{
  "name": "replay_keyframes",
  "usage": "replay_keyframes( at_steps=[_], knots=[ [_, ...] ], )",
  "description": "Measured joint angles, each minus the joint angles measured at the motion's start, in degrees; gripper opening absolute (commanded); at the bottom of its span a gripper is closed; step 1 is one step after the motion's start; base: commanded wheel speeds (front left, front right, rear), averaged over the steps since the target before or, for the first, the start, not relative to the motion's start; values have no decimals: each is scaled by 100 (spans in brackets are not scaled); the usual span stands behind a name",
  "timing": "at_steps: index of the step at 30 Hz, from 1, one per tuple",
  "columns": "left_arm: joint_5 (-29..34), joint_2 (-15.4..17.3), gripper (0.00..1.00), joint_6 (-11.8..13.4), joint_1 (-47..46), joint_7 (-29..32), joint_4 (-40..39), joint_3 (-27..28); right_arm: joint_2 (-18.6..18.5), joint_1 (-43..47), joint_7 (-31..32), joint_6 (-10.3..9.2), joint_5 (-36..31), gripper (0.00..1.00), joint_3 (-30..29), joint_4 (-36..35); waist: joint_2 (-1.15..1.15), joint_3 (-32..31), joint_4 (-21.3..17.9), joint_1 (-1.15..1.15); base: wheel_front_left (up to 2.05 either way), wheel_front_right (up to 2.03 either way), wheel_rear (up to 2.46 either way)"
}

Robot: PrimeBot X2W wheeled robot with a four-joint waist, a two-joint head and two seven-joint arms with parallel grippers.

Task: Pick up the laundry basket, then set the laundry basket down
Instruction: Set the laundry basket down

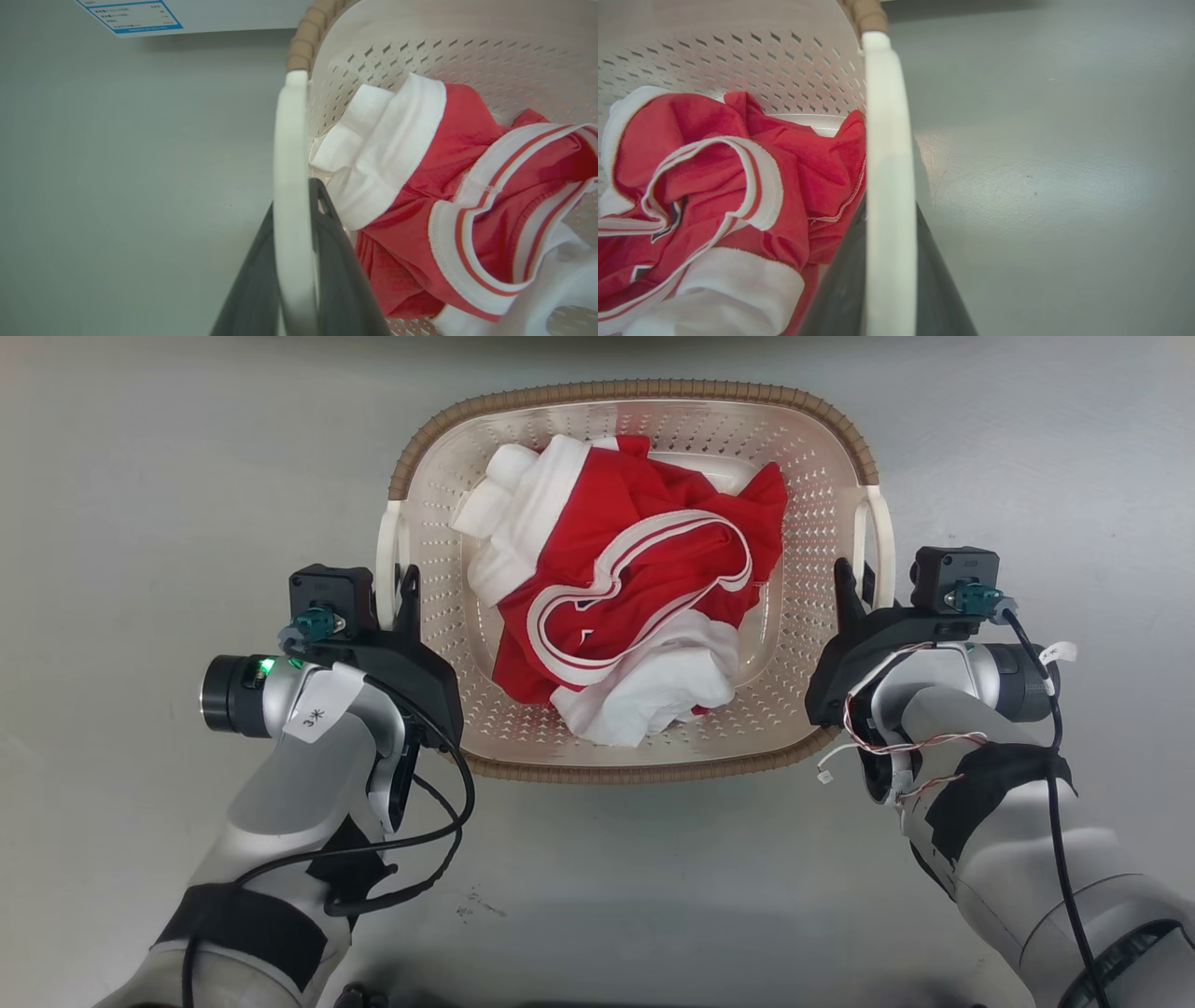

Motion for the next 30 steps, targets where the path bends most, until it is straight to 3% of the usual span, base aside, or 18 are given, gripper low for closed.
replay_keyframes(
  at_steps=[5, 6, 7, 8, 9, 30],
  knots=[
    [43, 10, 0, 0, -49, -27, 25, 10, 2, -6, -44, 1, -62, 0, -64, -18, -1, 46, -5, 0, 0, 0, 0],
    [43, 10, 0, 1, -66, -27, 37, 15, 3, -8, -44, 1, -80, 34, -78, -21, -1, 51, -5, 0, 0, 0, 0],
    [43, 10, 16, 1, -66, -27, 37, 15, 3, -8, -44, 1, -80, 59, -78, -21, -1, 51, -5, 0, 0, 0, 0],
    [43, 10, 45, 1, -80, -29, 45, 22, 5, -9, -42, 0, -85, 100, -96, -21, -1, 53, -6, 0, 0, 0, 0],
    [43, 8, 98, 3, -90, -27, 59, 26, 7, -13, -42, 0, -88, 100, -115, -21, -1, 53, -6, 0, 0, 0, 0],
    [43, 116, 100, 52, 149, -29, 146, 234, 0, 21, -43, 0, -236, 100, -444, -8, -1, -648, -46, 0, 0, 0, 0]
  ],
)
